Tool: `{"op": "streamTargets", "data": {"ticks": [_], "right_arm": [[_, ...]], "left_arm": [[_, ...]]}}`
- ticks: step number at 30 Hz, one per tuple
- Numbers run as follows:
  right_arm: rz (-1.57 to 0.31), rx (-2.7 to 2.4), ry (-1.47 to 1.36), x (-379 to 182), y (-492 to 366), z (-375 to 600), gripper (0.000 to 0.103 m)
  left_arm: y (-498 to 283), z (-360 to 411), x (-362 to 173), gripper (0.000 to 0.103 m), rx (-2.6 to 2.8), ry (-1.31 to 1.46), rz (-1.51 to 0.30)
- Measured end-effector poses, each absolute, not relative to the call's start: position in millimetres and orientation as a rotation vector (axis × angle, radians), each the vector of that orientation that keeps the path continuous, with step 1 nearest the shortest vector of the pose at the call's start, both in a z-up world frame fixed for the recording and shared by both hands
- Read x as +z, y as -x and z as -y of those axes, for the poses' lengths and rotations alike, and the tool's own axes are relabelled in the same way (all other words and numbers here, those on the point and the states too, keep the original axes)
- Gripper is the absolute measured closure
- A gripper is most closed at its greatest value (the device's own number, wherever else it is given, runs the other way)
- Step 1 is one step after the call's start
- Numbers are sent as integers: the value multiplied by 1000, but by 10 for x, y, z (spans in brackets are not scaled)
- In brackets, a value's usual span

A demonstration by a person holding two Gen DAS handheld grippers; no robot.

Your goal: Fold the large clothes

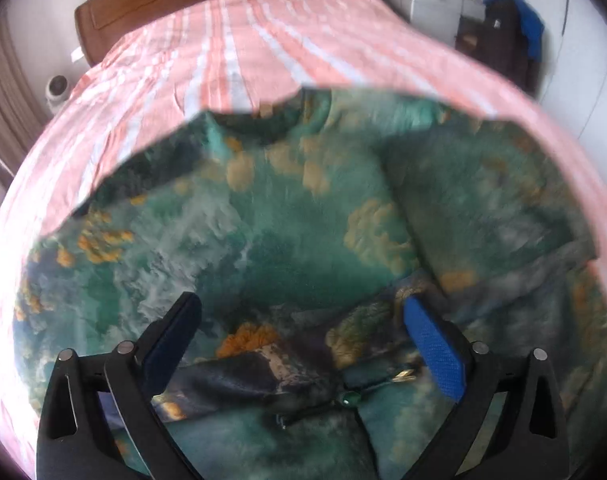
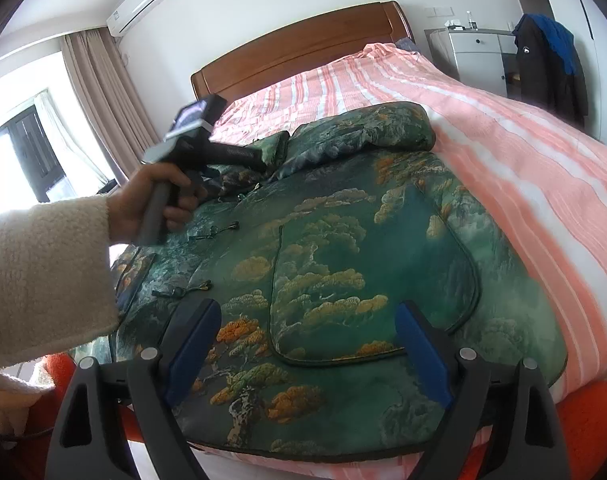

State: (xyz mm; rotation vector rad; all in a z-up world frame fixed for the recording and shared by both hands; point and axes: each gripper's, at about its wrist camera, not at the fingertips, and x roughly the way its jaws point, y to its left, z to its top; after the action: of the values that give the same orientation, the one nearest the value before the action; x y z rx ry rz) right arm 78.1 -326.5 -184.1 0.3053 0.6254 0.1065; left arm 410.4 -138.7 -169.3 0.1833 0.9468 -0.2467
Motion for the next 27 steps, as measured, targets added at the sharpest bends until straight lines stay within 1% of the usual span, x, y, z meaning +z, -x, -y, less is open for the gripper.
{"op": "streamTargets", "data": {"ticks": [4,6,9,11,13,15,19,23,25,27], "right_arm": [[-628,111,-317,-1850,-789,3279,15],[-636,112,-318,-1860,-805,3275,15],[-637,112,-314,-1864,-806,3265,15],[-635,110,-312,-1860,-800,3262,15],[-637,107,-317,-1863,-798,3275,15],[-641,105,-323,-1868,-799,3292,15],[-642,104,-333,-1870,-797,3315,15],[-643,110,-333,-1870,-813,3317,15],[-642,112,-334,-1869,-814,3317,15],[-645,112,-336,-1876,-820,3317,15]], "left_arm": [[-4076,1345,-1267,1,-289,-122,-865],[-4160,1329,-1212,1,-290,-95,-868],[-4332,1385,-1334,1,-248,-89,-899],[-4490,1370,-1587,1,-198,-70,-963],[-4568,1314,-1867,1,-160,-47,-1064],[-4527,1259,-1954,1,-139,-31,-1070],[-4344,1173,-1691,2,-182,-25,-1017],[-4063,845,-1319,1,-239,43,-939],[-3966,635,-1286,1,-210,66,-931],[-3940,457,-1364,1,-159,71,-936]]}}
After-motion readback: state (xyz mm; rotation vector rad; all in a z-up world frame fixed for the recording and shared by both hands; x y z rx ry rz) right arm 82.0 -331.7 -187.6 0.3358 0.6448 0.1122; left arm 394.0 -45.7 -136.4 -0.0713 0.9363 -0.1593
